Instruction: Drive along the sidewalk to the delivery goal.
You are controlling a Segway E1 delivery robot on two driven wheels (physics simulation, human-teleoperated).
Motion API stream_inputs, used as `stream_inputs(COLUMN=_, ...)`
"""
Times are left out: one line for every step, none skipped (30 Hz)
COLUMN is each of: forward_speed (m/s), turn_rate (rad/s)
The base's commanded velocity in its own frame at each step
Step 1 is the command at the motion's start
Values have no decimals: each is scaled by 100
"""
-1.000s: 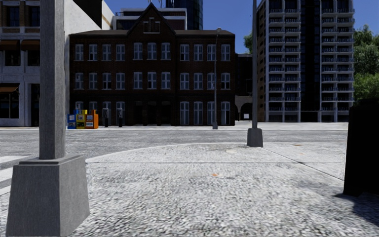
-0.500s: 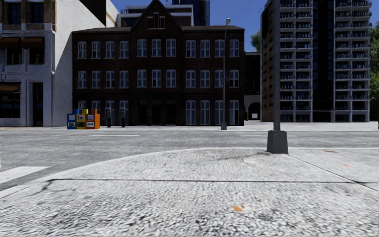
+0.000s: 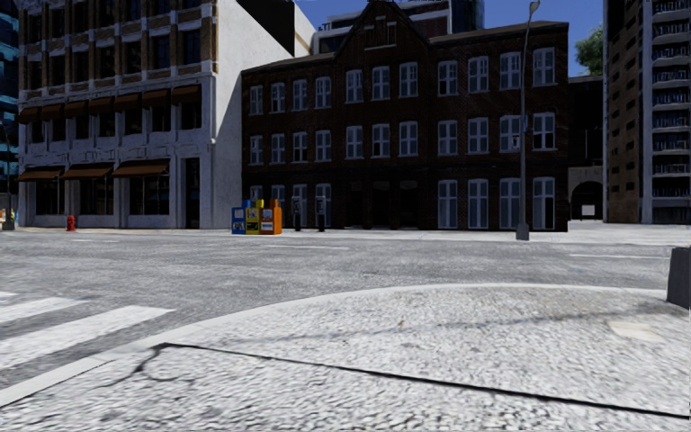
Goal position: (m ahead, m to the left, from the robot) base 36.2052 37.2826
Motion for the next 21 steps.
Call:
stream_inputs(forward_speed=138, turn_rate=68)
stream_inputs(forward_speed=139, turn_rate=68)
stream_inputs(forward_speed=139, turn_rate=68)
stream_inputs(forward_speed=142, turn_rate=68)
stream_inputs(forward_speed=143, turn_rate=68)
stream_inputs(forward_speed=145, turn_rate=68)
stream_inputs(forward_speed=147, turn_rate=68)
stream_inputs(forward_speed=149, turn_rate=68)
stream_inputs(forward_speed=151, turn_rate=68)
stream_inputs(forward_speed=152, turn_rate=68)
stream_inputs(forward_speed=153, turn_rate=68)
stream_inputs(forward_speed=154, turn_rate=68)
stream_inputs(forward_speed=154, turn_rate=68)
stream_inputs(forward_speed=154, turn_rate=68)
stream_inputs(forward_speed=154, turn_rate=68)
stream_inputs(forward_speed=154, turn_rate=68)
stream_inputs(forward_speed=154, turn_rate=68)
stream_inputs(forward_speed=154, turn_rate=68)
stream_inputs(forward_speed=154, turn_rate=68)
stream_inputs(forward_speed=154, turn_rate=68)
stream_inputs(forward_speed=154, turn_rate=68)
